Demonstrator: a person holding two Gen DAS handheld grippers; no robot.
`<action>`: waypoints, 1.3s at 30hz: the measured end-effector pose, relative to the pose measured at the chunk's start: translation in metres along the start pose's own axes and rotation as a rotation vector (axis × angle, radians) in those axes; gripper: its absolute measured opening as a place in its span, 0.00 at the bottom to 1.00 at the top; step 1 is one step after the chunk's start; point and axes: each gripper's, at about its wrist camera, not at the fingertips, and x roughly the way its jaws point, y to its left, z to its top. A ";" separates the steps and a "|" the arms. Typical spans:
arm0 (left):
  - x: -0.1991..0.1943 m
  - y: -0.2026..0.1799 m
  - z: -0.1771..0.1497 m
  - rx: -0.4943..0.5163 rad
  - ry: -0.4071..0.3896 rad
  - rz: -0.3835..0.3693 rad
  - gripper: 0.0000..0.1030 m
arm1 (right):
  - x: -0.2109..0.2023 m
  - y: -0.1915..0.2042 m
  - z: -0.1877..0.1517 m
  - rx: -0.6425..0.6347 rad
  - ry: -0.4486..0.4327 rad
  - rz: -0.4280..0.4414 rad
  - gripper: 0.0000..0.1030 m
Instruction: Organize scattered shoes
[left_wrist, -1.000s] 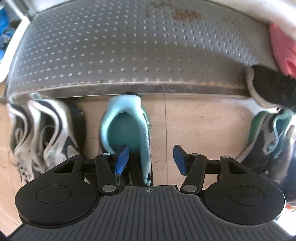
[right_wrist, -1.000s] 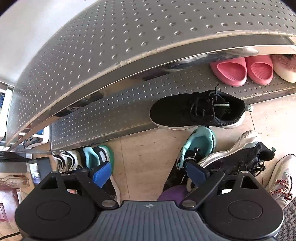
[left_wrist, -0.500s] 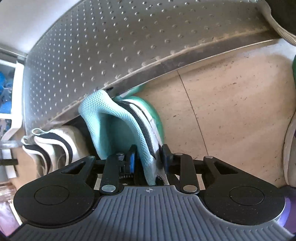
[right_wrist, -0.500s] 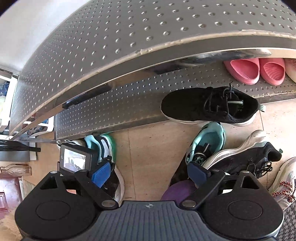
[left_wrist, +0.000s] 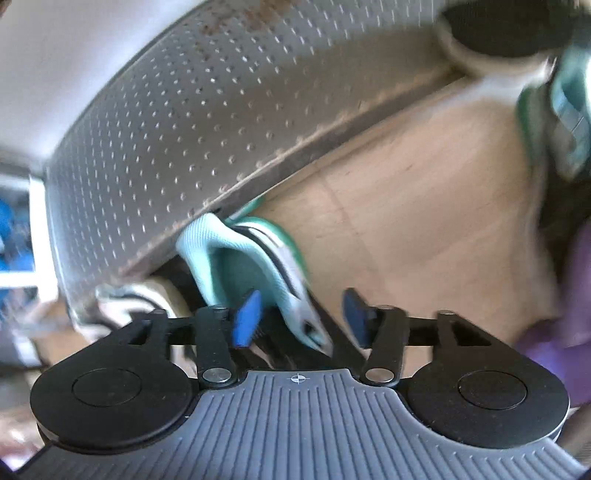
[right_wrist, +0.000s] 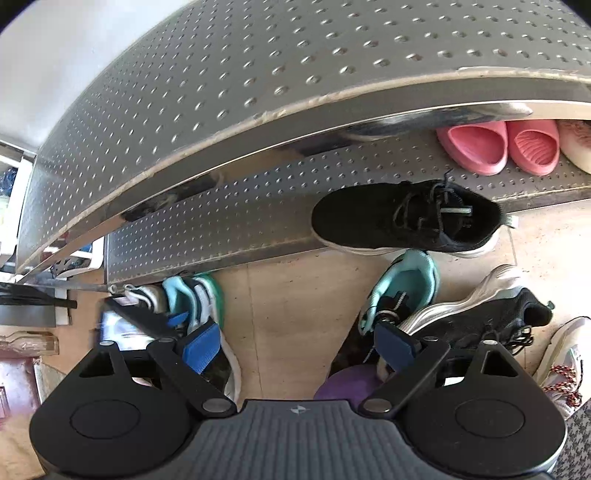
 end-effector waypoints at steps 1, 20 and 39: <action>-0.019 0.005 -0.001 -0.046 0.012 -0.028 0.68 | -0.001 0.000 0.000 0.000 -0.003 0.000 0.89; -0.097 -0.049 -0.017 -0.212 0.030 -0.202 0.87 | 0.013 -0.037 -0.029 0.119 0.099 0.054 0.85; -0.087 0.000 -0.021 -0.389 0.036 -0.189 0.88 | 0.161 0.009 -0.052 -0.518 0.273 -0.350 0.42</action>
